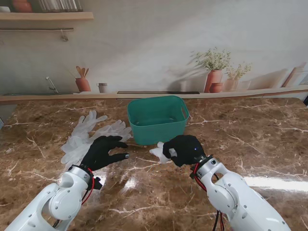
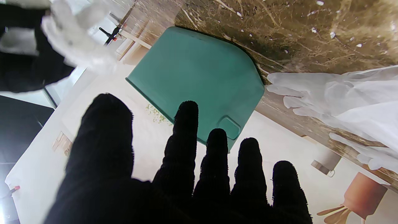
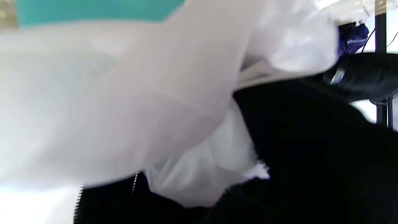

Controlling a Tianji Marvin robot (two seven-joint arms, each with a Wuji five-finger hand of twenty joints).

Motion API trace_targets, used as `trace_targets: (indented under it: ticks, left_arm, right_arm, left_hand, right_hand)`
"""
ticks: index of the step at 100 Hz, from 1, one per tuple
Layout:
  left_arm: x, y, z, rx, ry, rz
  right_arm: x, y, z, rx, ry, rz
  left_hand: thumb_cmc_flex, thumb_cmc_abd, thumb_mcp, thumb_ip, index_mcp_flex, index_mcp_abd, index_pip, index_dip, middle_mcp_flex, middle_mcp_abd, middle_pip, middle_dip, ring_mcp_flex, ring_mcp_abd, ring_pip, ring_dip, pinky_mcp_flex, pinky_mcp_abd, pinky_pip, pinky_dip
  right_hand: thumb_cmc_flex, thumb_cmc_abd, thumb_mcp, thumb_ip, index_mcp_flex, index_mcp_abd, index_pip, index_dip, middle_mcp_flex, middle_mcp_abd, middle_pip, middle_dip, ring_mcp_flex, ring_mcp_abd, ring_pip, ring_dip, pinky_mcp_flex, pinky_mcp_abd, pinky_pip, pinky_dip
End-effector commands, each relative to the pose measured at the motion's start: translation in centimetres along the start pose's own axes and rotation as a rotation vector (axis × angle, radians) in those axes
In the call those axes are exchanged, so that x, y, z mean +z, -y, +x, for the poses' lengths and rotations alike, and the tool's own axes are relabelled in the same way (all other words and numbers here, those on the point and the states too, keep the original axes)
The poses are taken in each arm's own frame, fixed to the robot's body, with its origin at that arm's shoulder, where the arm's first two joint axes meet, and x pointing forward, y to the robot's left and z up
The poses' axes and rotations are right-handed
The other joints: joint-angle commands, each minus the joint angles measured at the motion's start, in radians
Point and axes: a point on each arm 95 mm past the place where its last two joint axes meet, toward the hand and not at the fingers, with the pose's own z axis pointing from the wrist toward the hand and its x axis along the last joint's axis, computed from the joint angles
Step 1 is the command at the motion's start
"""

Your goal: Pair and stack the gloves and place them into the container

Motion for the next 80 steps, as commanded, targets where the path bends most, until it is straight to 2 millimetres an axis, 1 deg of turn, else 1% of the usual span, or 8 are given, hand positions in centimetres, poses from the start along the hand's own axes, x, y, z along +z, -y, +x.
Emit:
trace_targets:
  ticks: [1,12,21,27,36,51,67,80]
  left_arm:
    - [-0.1,-0.2,0.0,-0.001,-0.002,-0.001]
    - [-0.1,-0.1,0.0,0.001,-0.004,-0.002]
    - [-0.2,-0.1,-0.1,0.004,-0.003,-0.002]
    - [-0.2,0.0,-0.1,0.008,-0.002,-0.003]
    - [-0.4,0.1,-0.2,0.011,0.003,-0.001]
    - [-0.6,0.2,-0.4,0.016,0.009,0.004]
    - [-0.7,0.3,-0.4,0.018,0.013,0.001]
    - [-0.7,0.3,-0.3,0.017,0.018,0.005]
  right_arm:
    - [1.9,-2.8,-0.1,-0.03,-0.011,-0.068]
    - [3.9,-5.2,-0.5,-0.061,-0.02,-0.119]
    - [5.7,-6.7,-0.9,-0.082,-0.025,-0.143]
    - [7.0,-7.4,-1.3,-0.089,-0.03,-0.148]
    - [9.0,-7.9,-2.2,-0.093,-0.037,-0.142]
    - [12.0,-7.8,-4.0,-0.08,-0.025,-0.092]
    - [14.8,-6.7,-5.9,-0.095,-0.01,-0.039]
    - [16.5,-5.8,-7.1,-0.096,-0.007,0.012]
  left_hand:
    - [0.007,0.047,-0.041,0.02,0.009,-0.026,0.0,0.011,0.003,-0.022,-0.022,-0.013,-0.008,-0.045,-0.032,-0.011,-0.011,-0.007,-0.036,0.014]
    - [0.008,0.048,-0.04,0.02,0.009,-0.024,0.0,0.011,0.003,-0.022,-0.022,-0.013,-0.008,-0.044,-0.033,-0.012,-0.011,-0.007,-0.038,0.015]
    - [0.008,0.048,-0.04,0.02,0.009,-0.025,0.0,0.011,0.003,-0.022,-0.023,-0.013,-0.009,-0.044,-0.033,-0.012,-0.011,-0.007,-0.039,0.015]
    - [0.008,0.047,-0.041,0.02,0.01,-0.025,-0.001,0.011,0.004,-0.022,-0.023,-0.013,-0.008,-0.042,-0.033,-0.012,-0.011,-0.006,-0.039,0.016]
    - [0.008,0.047,-0.04,0.02,0.01,-0.024,-0.001,0.01,0.004,-0.021,-0.023,-0.013,-0.009,-0.043,-0.033,-0.012,-0.011,-0.007,-0.041,0.016]
    - [0.007,0.046,-0.041,0.02,0.011,-0.023,-0.001,0.011,0.005,-0.021,-0.023,-0.014,-0.008,-0.042,-0.033,-0.012,-0.01,-0.007,-0.041,0.017]
    - [0.007,0.046,-0.041,0.02,0.01,-0.024,-0.002,0.011,0.004,-0.022,-0.024,-0.014,-0.007,-0.044,-0.034,-0.012,-0.011,-0.007,-0.042,0.018]
    - [0.006,0.047,-0.041,0.02,0.011,-0.026,-0.001,0.011,0.004,-0.024,-0.023,-0.014,-0.008,-0.047,-0.034,-0.012,-0.011,-0.008,-0.044,0.018]
  right_hand:
    - [0.063,0.015,0.027,0.035,0.016,0.008,0.016,-0.011,0.036,-0.029,0.035,0.027,0.054,0.02,0.041,0.02,0.021,-0.034,0.037,0.024]
    - [0.062,0.015,0.023,0.034,0.015,0.007,0.014,-0.014,0.036,-0.029,0.031,0.025,0.054,0.02,0.041,0.017,0.023,-0.037,0.037,0.025]
    - [0.061,0.016,0.02,0.034,0.015,0.006,0.013,-0.017,0.039,-0.03,0.029,0.023,0.055,0.019,0.041,0.015,0.025,-0.039,0.038,0.025]
    - [0.061,0.017,0.019,0.034,0.015,0.004,0.013,-0.018,0.039,-0.031,0.028,0.023,0.055,0.018,0.041,0.015,0.025,-0.041,0.038,0.026]
    - [0.063,0.016,0.019,0.035,0.017,0.002,0.013,-0.019,0.037,-0.035,0.027,0.024,0.051,0.016,0.041,0.015,0.016,-0.04,0.034,0.026]
    - [0.065,0.014,0.02,0.036,0.017,0.004,0.013,-0.02,0.036,-0.038,0.029,0.029,0.047,0.013,0.041,0.018,0.01,-0.041,0.032,0.028]
    - [0.064,0.015,0.023,0.037,0.018,0.002,0.013,-0.022,0.033,-0.042,0.028,0.031,0.039,0.009,0.039,0.02,0.002,-0.041,0.028,0.03]
    - [0.063,0.017,0.024,0.036,0.017,0.002,0.014,-0.023,0.028,-0.043,0.026,0.031,0.033,0.008,0.036,0.024,-0.005,-0.041,0.022,0.032]
